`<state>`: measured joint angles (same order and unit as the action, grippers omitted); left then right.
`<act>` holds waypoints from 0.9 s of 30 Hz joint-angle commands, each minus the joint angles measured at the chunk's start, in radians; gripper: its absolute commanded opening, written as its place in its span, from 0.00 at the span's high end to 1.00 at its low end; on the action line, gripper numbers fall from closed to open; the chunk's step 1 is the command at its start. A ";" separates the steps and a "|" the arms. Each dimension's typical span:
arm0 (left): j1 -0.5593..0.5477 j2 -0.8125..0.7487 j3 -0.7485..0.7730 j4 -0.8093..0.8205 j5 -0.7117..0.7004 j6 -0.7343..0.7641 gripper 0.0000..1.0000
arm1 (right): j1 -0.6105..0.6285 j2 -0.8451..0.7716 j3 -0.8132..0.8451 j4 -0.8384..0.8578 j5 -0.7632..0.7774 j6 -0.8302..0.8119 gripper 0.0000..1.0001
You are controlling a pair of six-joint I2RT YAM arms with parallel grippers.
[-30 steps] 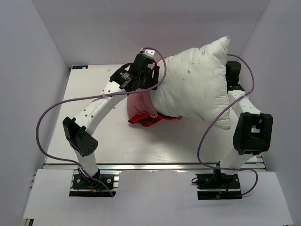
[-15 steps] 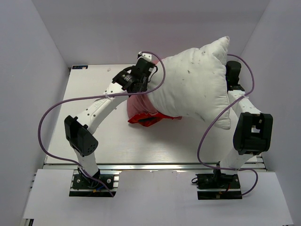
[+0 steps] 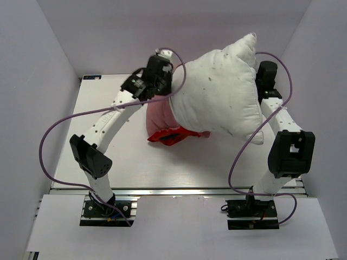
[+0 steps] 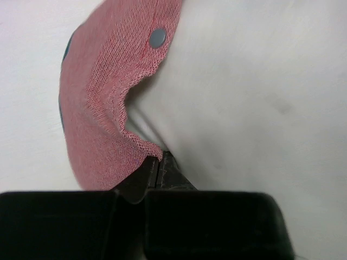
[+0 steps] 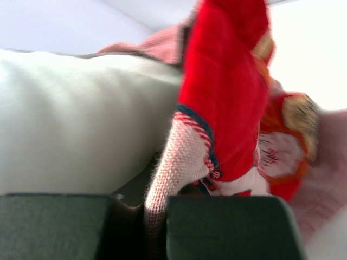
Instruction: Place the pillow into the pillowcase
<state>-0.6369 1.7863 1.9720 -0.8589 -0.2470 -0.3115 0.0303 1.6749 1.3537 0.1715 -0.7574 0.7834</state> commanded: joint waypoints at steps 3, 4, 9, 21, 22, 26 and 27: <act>0.161 -0.061 0.327 0.150 0.440 -0.233 1.00 | 0.049 -0.093 0.320 0.014 -0.128 -0.042 1.00; 0.192 -0.053 0.402 0.165 0.475 -0.298 1.00 | 0.057 -0.101 0.356 0.017 -0.147 -0.044 1.00; 0.440 -0.087 0.338 0.423 0.621 -0.527 1.00 | 0.169 -0.168 0.476 0.084 -0.186 -0.033 1.00; 0.454 -0.051 0.326 0.541 0.817 -0.755 1.00 | 0.116 0.121 1.038 0.074 0.286 0.179 1.00; 0.450 -0.091 0.315 0.541 0.827 -0.788 1.00 | 0.090 0.131 1.032 0.050 0.356 0.154 1.00; 0.497 -0.110 0.372 0.583 0.818 -0.917 1.00 | 0.118 0.077 0.883 -0.029 0.224 0.096 1.00; 0.516 -0.104 0.383 0.607 0.813 -0.963 1.00 | 0.147 0.047 0.769 0.003 0.160 0.077 1.00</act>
<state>-0.1909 1.8023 2.2780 -0.4065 0.5667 -1.1259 0.1104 1.7889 2.2436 0.1745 -0.5625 0.9031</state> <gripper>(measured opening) 0.033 0.012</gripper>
